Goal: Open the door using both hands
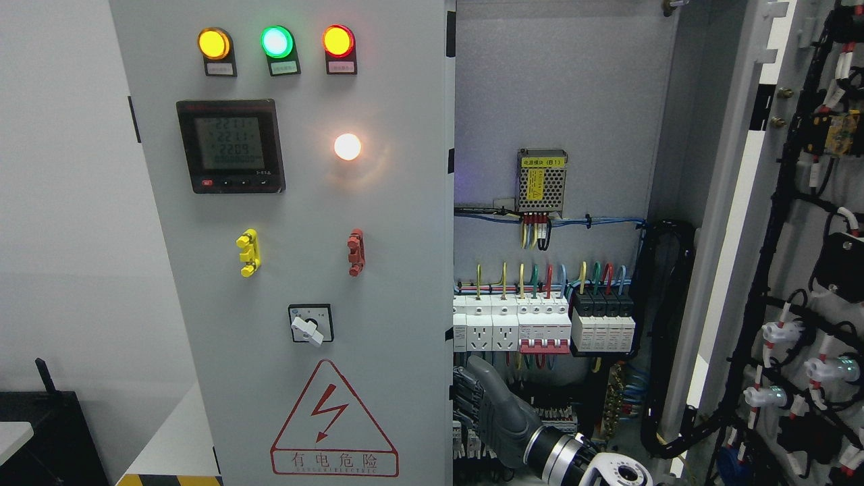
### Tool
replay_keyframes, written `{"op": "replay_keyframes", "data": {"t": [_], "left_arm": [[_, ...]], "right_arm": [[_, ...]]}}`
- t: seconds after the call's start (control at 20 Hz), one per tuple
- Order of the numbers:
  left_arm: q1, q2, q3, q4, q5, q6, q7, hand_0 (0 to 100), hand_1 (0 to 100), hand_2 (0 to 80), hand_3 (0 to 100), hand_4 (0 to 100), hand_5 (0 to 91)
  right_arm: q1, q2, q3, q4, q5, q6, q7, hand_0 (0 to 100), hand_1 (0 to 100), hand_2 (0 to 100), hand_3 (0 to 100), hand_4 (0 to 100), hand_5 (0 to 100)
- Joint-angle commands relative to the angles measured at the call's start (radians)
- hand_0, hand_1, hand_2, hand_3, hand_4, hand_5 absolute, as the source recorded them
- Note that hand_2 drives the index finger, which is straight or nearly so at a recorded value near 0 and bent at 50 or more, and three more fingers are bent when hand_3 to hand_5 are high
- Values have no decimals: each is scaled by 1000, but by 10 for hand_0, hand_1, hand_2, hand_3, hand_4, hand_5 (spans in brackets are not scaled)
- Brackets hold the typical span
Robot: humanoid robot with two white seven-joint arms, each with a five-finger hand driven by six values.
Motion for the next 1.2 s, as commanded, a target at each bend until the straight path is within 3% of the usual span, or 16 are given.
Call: {"op": "replay_keyframes", "data": {"t": [0.0,0.4,1.15], "left_arm": [[0,0,0,0,0,0,0,0,0,0,0,31,0],[0,0,0,0,0,0,0,0,0,0,0,30,0],[0,0,0,0,0,0,0,0,0,0,0,30,0]], "right_arm": [[-4,0,1,4,1,-1,33,106,0,0,0,0,0],[-1,0,2,-4,-4,0,39,107,0,0,0,0,0],[8,7,8,-38,-6,-1,99,107,0,0,0,0,0]]}}
